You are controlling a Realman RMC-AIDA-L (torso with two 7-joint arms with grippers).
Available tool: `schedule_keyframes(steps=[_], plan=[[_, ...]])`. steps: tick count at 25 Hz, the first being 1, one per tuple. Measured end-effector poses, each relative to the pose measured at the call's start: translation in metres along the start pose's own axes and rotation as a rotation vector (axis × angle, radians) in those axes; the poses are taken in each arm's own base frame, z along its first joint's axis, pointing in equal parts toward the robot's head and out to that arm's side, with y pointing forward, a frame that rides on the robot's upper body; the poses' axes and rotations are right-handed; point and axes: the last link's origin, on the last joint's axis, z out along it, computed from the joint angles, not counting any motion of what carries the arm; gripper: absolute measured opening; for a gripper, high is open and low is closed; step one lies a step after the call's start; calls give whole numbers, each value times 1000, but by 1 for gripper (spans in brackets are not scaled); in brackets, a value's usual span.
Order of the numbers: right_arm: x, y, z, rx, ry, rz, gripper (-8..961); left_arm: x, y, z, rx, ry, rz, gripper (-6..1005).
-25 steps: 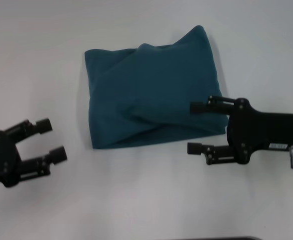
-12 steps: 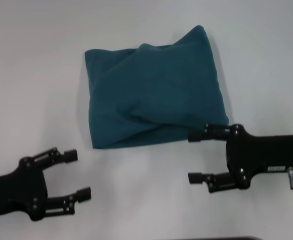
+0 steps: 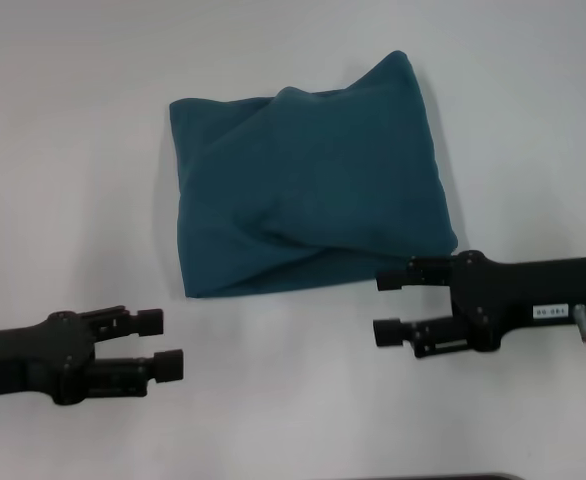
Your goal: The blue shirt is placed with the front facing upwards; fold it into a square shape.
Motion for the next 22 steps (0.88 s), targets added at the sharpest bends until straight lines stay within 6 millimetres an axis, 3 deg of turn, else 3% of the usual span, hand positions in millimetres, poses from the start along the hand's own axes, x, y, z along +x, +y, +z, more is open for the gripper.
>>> schedule_keyframes(steps=[22], plan=[[0, -8, 9, 35, -5, 72, 882, 13, -6, 10, 8, -9, -25, 920]])
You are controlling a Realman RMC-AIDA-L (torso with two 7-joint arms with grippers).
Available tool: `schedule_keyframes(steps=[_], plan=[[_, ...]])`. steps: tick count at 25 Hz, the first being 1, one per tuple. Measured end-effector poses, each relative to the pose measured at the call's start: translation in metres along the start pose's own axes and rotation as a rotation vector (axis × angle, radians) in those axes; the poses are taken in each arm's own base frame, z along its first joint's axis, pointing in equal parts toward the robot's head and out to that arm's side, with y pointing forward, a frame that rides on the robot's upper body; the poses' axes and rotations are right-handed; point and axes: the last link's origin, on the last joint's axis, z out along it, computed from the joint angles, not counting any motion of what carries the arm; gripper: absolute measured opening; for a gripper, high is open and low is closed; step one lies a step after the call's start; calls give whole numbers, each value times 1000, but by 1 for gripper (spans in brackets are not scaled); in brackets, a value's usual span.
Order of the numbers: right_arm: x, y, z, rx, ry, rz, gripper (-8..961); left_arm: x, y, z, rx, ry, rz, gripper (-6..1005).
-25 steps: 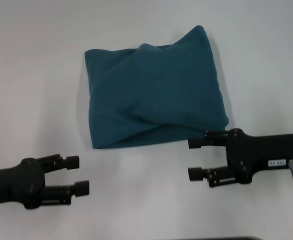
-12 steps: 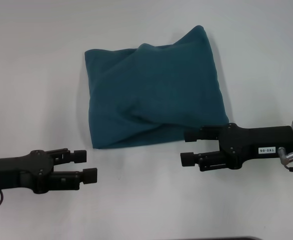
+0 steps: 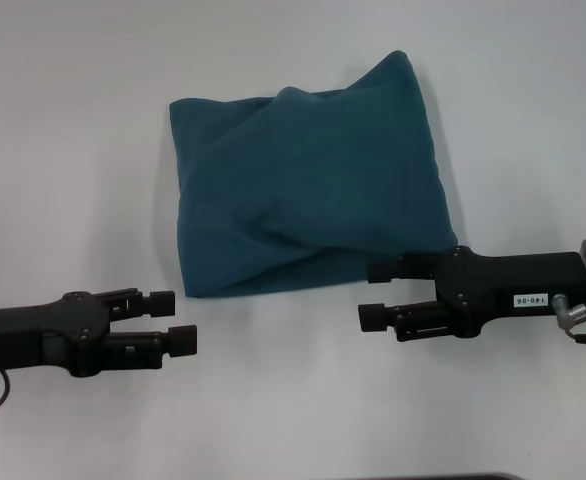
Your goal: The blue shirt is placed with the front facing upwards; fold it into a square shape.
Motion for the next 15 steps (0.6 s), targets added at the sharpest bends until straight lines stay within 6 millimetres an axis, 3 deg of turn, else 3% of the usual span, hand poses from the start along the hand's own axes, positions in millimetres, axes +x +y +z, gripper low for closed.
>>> schedule_keyframes(steps=[15], plan=[[4, 0, -1, 4, -9, 17, 882, 2, -1, -1, 8, 4, 7, 920]])
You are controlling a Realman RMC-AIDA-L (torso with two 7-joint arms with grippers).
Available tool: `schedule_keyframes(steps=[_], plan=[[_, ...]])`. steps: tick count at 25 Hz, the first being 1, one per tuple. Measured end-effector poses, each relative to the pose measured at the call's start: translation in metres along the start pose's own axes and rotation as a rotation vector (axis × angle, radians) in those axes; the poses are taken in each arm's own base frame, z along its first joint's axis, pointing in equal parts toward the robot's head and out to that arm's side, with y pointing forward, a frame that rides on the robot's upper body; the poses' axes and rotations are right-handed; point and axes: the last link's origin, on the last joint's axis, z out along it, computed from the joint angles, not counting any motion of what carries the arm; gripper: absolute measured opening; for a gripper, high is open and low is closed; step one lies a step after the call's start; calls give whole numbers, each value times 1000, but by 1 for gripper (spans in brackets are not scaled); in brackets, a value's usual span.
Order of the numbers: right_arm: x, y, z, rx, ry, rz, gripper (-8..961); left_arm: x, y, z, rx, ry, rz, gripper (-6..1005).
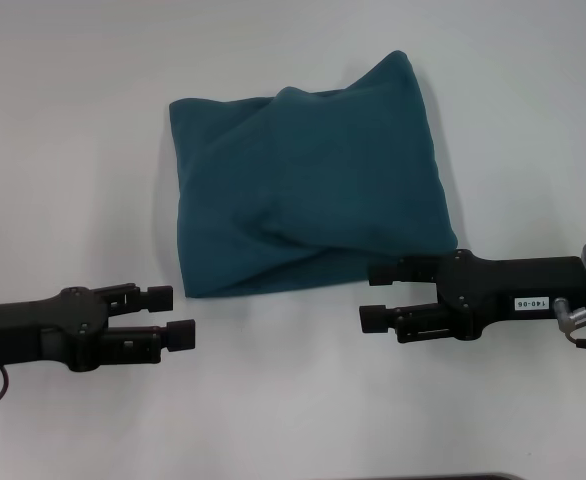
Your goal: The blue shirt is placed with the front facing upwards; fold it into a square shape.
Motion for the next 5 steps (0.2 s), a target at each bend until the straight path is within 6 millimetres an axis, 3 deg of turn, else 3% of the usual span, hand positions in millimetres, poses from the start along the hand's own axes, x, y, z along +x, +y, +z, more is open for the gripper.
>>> schedule_keyframes(steps=[5], plan=[[1, 0, -1, 2, -1, 2, 882, 1, 0, 0, 0, 0, 0, 920]])
